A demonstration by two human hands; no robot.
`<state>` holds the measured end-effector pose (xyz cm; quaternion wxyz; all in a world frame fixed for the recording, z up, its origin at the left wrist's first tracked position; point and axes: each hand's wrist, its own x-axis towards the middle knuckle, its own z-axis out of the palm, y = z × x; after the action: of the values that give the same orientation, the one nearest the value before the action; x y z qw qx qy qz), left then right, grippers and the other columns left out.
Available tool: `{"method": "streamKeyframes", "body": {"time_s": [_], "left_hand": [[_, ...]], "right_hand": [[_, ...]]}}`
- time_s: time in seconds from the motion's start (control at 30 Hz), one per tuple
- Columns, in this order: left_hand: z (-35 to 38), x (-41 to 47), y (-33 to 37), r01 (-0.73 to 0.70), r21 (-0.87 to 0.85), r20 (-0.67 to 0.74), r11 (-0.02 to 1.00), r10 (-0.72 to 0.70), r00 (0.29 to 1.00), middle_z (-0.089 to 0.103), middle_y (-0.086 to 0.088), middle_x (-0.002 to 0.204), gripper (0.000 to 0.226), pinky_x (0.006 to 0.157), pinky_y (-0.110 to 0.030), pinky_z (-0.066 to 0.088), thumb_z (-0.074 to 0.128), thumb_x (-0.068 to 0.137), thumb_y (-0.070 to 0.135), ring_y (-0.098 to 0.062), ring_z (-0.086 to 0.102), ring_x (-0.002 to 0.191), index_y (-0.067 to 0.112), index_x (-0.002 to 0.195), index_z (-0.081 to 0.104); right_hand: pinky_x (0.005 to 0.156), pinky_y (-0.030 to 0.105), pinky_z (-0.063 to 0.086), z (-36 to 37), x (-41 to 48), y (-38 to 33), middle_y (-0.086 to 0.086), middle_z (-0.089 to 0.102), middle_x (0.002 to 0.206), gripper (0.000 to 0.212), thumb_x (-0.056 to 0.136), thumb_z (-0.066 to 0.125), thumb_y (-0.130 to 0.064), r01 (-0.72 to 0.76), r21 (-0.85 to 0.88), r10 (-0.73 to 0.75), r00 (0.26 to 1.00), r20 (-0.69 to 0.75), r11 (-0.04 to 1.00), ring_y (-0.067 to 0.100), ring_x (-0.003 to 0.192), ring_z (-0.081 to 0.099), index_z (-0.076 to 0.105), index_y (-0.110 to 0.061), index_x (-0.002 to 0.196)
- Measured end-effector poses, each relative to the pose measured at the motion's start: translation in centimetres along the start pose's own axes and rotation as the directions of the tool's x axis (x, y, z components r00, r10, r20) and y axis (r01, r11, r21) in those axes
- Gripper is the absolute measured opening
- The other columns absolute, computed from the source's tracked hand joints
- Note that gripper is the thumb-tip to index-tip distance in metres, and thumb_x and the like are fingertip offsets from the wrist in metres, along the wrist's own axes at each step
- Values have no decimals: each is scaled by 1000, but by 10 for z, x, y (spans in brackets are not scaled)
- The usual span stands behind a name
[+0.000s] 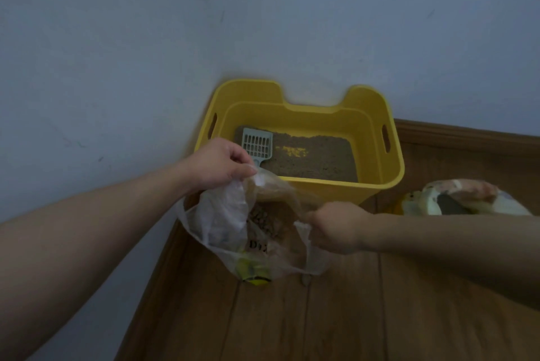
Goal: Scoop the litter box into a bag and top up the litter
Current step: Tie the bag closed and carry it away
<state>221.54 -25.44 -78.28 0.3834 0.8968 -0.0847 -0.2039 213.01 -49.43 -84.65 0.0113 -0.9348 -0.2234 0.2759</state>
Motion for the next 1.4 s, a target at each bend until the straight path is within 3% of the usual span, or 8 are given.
{"method": "streamKeyframes", "body": {"time_s": [0.2,0.37,0.47,0.6,0.87,1.07,1.2,1.4], "left_hand": [[7,-2,-1,-41,37,0,998,41,999,61,4,65,16,49,-9,40,73,89,18,6,48,48,2,85,71],[5,-1,-4,-65,36,-9,997,65,998,63,7,63,18,50,-14,42,71,91,23,4,51,49,6,84,69],[4,-2,-5,-55,14,-25,998,56,998,64,7,61,17,46,-15,43,71,91,23,4,52,47,11,80,68],[4,-5,-3,-40,-17,-32,999,39,999,63,6,54,17,41,-15,40,71,91,22,2,50,41,9,80,67],[2,-5,7,-62,20,-83,998,64,995,64,3,53,24,42,-16,39,77,86,26,0,48,40,9,74,66],[5,-11,36,-193,144,-150,971,214,965,58,8,50,26,46,-23,38,81,80,26,0,44,42,17,65,62],[10,-19,60,-291,-35,-109,956,286,952,55,13,49,19,46,-16,33,82,77,13,3,42,44,19,69,65],[-2,-17,67,-370,-305,-70,878,367,928,61,7,68,27,57,-12,40,86,66,5,3,49,56,18,84,71]], "right_hand": [[52,29,41,19,23,-13,1,61,76,36,92,58,-50,-163,25,162,985,59,986,17,64,55,59,-19,73],[75,36,52,39,29,-15,6,67,113,24,99,47,-15,-176,2,176,984,7,984,26,99,64,63,-19,117],[68,32,49,39,23,-10,7,68,101,16,95,52,-13,-171,34,171,985,2,985,28,94,66,67,-15,101],[57,31,42,25,3,4,-3,58,68,28,94,58,-31,4,335,66,979,-195,942,18,66,57,57,-24,66],[59,15,39,-28,-39,-6,-16,56,63,30,86,76,-20,319,616,25,876,-482,720,2,62,54,59,-33,65],[100,25,37,-58,-48,-10,-11,52,119,8,81,72,-40,427,442,-3,722,-692,789,11,118,46,74,-32,80],[114,31,25,-83,-43,-8,-7,41,148,9,84,77,-26,447,505,5,745,-667,738,11,142,32,73,-33,82],[79,34,53,-88,-26,-2,-6,70,81,7,85,75,-17,495,596,79,724,-685,633,9,81,66,72,-14,79]]}}
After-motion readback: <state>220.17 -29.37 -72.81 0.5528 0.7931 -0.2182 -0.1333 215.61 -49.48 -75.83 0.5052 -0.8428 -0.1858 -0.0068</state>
